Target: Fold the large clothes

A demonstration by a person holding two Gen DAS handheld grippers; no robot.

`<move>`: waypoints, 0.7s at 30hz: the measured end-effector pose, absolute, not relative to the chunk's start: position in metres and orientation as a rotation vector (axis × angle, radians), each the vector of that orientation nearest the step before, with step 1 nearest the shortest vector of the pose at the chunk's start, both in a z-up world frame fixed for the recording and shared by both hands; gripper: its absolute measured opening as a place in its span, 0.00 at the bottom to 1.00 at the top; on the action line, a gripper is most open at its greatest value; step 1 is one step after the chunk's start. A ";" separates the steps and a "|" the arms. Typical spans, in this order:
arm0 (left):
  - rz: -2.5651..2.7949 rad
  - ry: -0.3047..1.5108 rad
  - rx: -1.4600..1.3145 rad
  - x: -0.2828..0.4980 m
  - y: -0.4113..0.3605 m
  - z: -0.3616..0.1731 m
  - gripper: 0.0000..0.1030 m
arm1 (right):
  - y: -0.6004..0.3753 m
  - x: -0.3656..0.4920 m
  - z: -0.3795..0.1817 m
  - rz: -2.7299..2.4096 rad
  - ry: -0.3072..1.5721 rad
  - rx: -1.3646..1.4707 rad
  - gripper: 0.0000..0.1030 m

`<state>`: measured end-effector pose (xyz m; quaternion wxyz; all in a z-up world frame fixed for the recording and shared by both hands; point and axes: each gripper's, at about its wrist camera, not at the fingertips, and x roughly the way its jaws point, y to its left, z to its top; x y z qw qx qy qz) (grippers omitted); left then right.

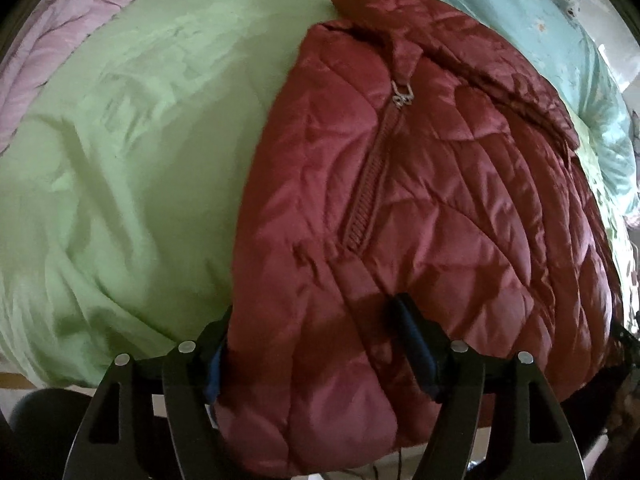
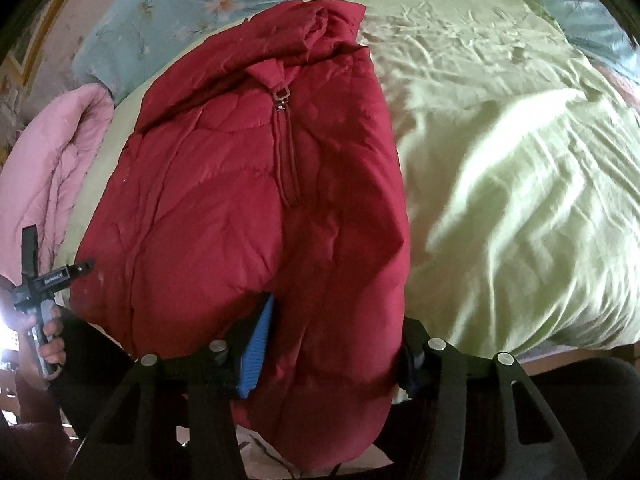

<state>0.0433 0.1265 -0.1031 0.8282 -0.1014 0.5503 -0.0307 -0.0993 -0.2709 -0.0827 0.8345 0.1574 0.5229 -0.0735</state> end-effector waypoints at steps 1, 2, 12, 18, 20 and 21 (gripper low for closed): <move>-0.072 1.171 -0.213 0.044 0.126 -0.104 0.68 | -0.271 -0.100 -0.083 -0.155 1.108 0.340 0.51; -0.075 1.170 -0.209 0.044 0.125 -0.104 0.67 | -0.272 -0.101 -0.084 -0.155 1.106 0.346 0.51; -0.140 1.109 -0.162 0.036 0.115 -0.092 0.16 | -0.261 -0.100 -0.071 -0.100 1.049 0.360 0.19; -0.171 1.039 -0.177 0.022 0.115 -0.067 0.13 | -0.260 -0.101 -0.053 -0.071 0.979 0.407 0.17; -0.188 1.012 -0.194 0.015 0.118 -0.057 0.12 | -0.260 -0.101 -0.047 -0.063 0.960 0.418 0.17; -0.193 1.002 -0.201 0.013 0.118 -0.052 0.12 | -0.260 -0.100 -0.044 -0.057 0.948 0.422 0.17</move>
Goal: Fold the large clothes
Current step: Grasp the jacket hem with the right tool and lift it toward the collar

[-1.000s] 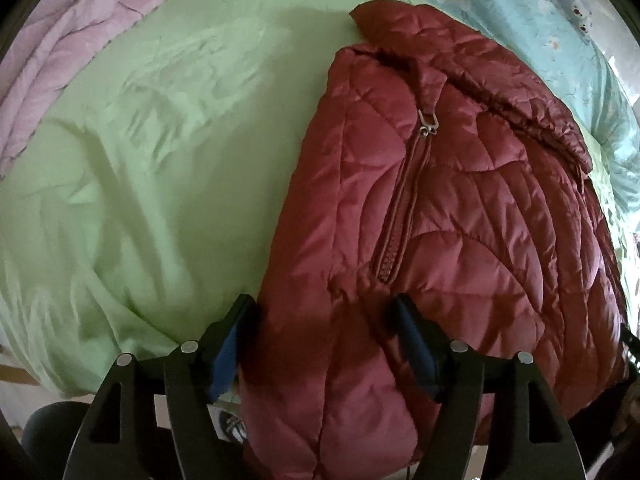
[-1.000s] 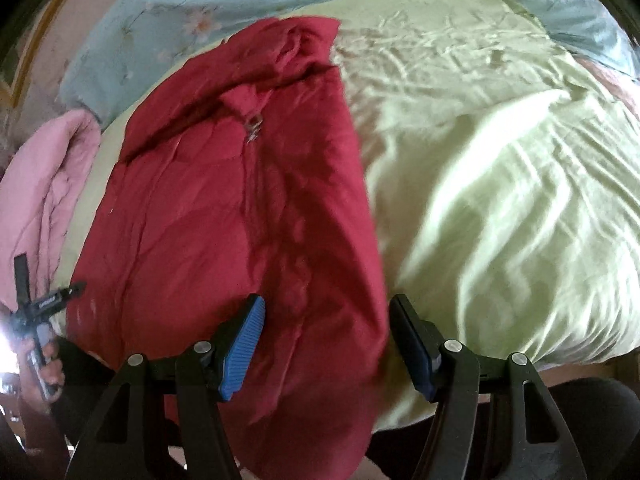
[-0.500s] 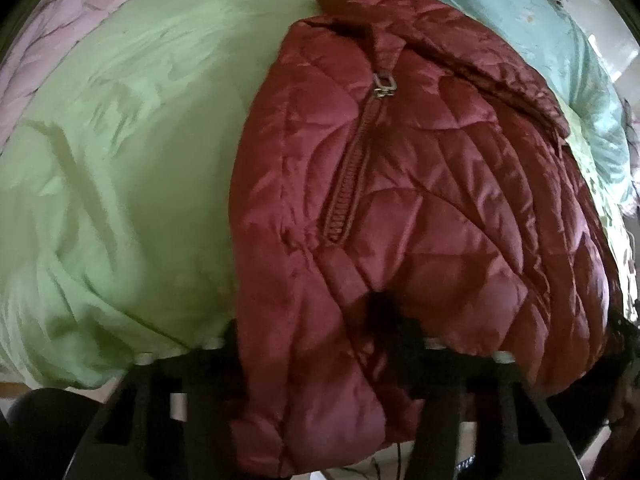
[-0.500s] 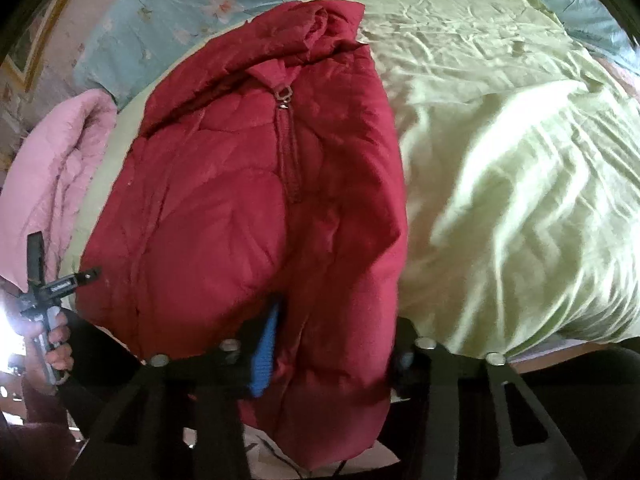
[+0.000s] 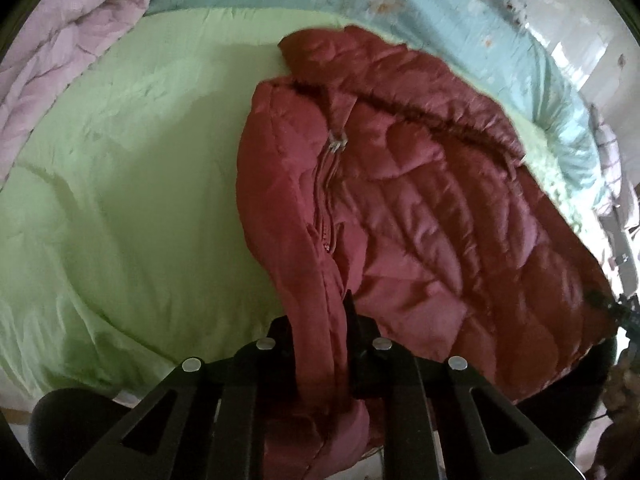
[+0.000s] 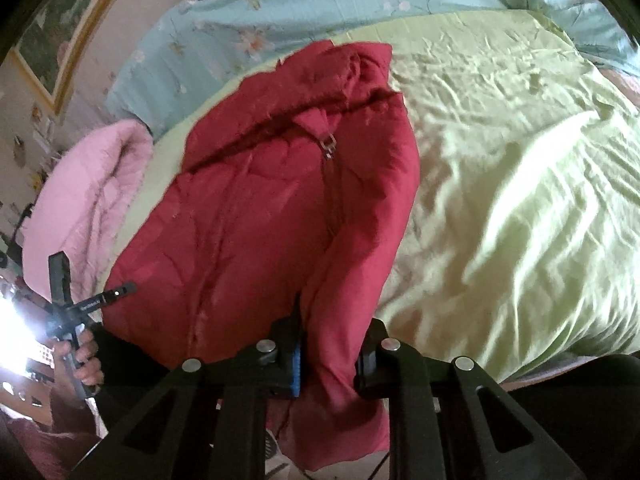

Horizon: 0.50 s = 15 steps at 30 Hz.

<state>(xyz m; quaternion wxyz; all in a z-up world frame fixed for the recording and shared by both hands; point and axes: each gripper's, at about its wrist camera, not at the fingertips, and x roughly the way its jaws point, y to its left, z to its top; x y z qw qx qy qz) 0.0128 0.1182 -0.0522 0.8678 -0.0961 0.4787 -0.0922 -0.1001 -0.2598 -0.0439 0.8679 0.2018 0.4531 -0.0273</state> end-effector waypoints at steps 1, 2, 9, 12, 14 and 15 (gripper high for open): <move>-0.200 0.991 -0.209 0.010 0.120 -0.047 0.12 | -0.260 -0.100 -0.040 -0.050 0.934 0.429 0.17; -0.210 0.974 -0.218 0.008 0.120 -0.042 0.12 | -0.260 -0.100 -0.037 -0.045 0.923 0.435 0.17; -0.250 0.884 -0.227 0.005 0.120 -0.010 0.12 | -0.257 -0.091 -0.012 -0.001 0.834 0.455 0.16; -0.262 0.859 -0.227 0.003 0.124 -0.001 0.12 | -0.260 -0.084 -0.003 0.010 0.809 0.458 0.16; -0.264 0.847 -0.226 0.005 0.126 0.002 0.12 | -0.262 -0.079 0.002 0.013 0.793 0.459 0.16; -0.266 0.841 -0.228 0.005 0.127 0.004 0.12 | -0.263 -0.079 0.004 0.014 0.787 0.458 0.16</move>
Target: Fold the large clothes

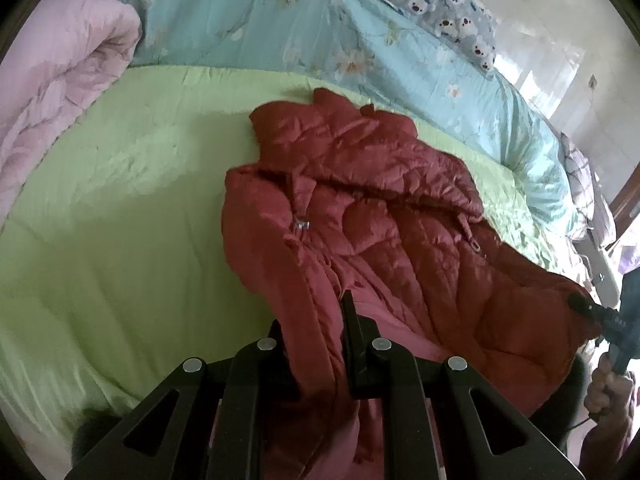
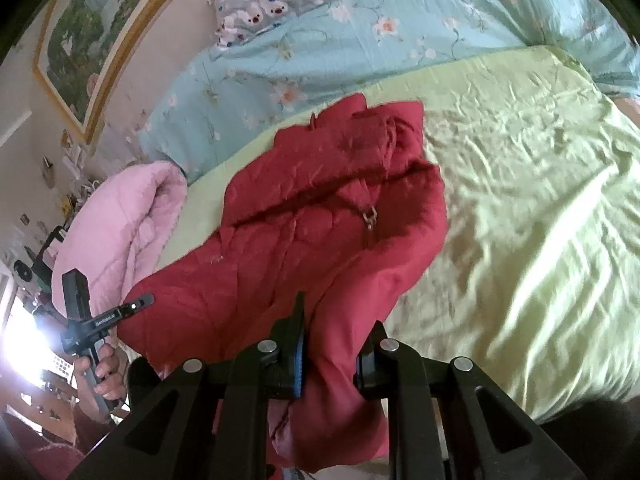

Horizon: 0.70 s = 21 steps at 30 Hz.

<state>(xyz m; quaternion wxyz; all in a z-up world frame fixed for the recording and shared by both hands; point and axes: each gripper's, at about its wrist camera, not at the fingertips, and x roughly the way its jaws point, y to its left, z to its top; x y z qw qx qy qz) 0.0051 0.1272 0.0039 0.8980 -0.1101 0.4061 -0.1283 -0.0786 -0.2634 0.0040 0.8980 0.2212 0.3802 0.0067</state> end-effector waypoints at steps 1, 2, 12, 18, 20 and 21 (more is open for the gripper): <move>-0.267 0.836 -0.230 0.006 0.127 0.006 0.12 | -0.264 -0.076 0.006 0.015 0.781 0.459 0.16; -0.267 0.828 -0.232 0.007 0.129 0.009 0.12 | -0.266 -0.073 0.009 0.017 0.772 0.463 0.16; -0.259 0.730 -0.209 0.046 0.121 0.036 0.12 | -0.285 -0.037 0.033 -0.006 0.676 0.457 0.16; -0.252 0.692 -0.207 0.083 0.114 0.047 0.12 | -0.298 0.005 0.050 -0.010 0.624 0.455 0.16; -0.249 0.690 -0.212 0.100 0.110 0.046 0.12 | -0.302 0.021 0.052 -0.009 0.616 0.448 0.16; -0.248 0.690 -0.211 0.109 0.108 0.046 0.12 | -0.305 0.029 0.052 -0.008 0.616 0.446 0.16</move>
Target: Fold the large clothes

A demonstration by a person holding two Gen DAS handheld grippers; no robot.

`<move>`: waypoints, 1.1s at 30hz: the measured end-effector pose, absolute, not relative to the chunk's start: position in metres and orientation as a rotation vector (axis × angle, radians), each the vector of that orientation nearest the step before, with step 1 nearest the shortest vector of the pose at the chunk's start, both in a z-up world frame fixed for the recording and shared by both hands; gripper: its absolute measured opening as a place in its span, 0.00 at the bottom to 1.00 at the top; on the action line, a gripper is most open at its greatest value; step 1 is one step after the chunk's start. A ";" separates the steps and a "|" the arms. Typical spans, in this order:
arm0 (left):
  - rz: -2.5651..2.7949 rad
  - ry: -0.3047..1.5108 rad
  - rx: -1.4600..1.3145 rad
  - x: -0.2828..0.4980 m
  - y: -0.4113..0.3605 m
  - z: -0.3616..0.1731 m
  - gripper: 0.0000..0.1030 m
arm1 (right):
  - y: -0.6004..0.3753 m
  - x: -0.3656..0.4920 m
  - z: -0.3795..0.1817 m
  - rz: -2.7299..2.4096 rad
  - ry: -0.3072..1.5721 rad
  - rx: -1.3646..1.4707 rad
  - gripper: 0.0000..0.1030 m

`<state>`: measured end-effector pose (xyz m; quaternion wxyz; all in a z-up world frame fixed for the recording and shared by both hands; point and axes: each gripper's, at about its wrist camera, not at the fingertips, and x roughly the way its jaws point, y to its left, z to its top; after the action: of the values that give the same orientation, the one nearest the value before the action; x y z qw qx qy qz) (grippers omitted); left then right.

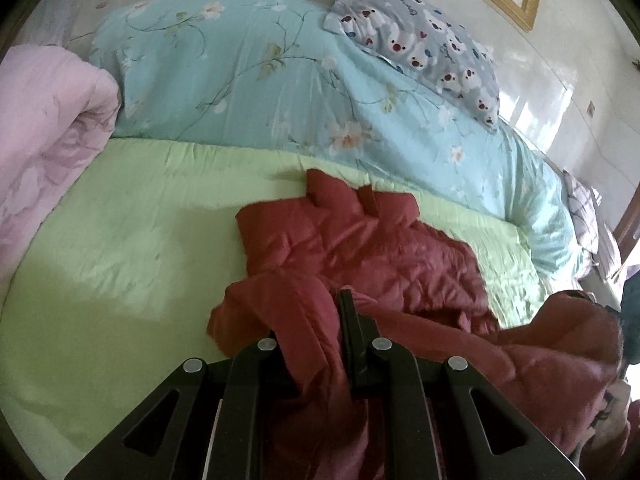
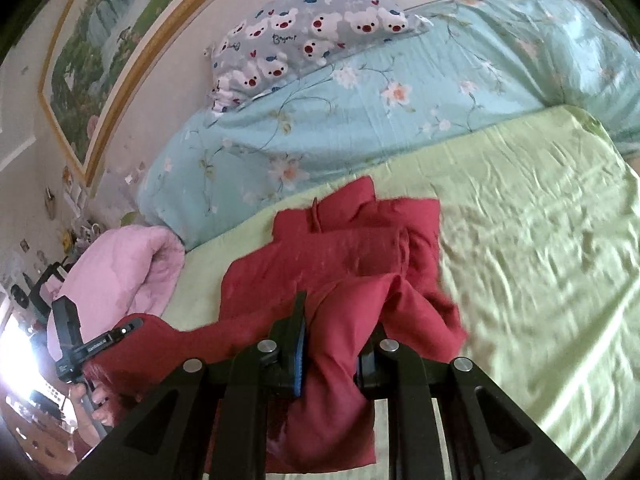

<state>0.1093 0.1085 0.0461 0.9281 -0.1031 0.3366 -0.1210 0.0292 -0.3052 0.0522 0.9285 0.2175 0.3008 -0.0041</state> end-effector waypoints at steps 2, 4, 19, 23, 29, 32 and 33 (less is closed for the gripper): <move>-0.241 0.693 -0.208 0.130 0.103 0.043 0.12 | -0.313 0.049 0.051 -0.013 0.615 0.459 0.16; -0.237 0.697 -0.208 0.152 0.099 0.041 0.13 | -0.320 0.065 0.051 -0.017 0.616 0.470 0.16; -0.155 0.770 -0.275 0.316 0.079 -0.007 0.13 | -0.378 0.179 0.013 -0.134 0.665 0.568 0.16; -0.146 0.797 -0.305 0.350 0.082 -0.023 0.13 | -0.395 0.203 -0.008 -0.157 0.688 0.633 0.17; -0.134 0.832 -0.302 0.394 0.080 -0.047 0.15 | -0.405 0.238 -0.034 -0.215 0.723 0.631 0.17; -0.146 0.832 -0.298 0.410 0.080 -0.052 0.16 | -0.408 0.250 -0.043 -0.248 0.729 0.626 0.17; -0.151 0.832 -0.298 0.412 0.081 -0.052 0.17 | -0.408 0.253 -0.045 -0.252 0.732 0.626 0.17</move>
<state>0.4121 0.0808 -0.0522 0.9013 -0.1441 0.4020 -0.0729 0.2527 -0.4082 -0.0452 0.8788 0.3000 0.3509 -0.1211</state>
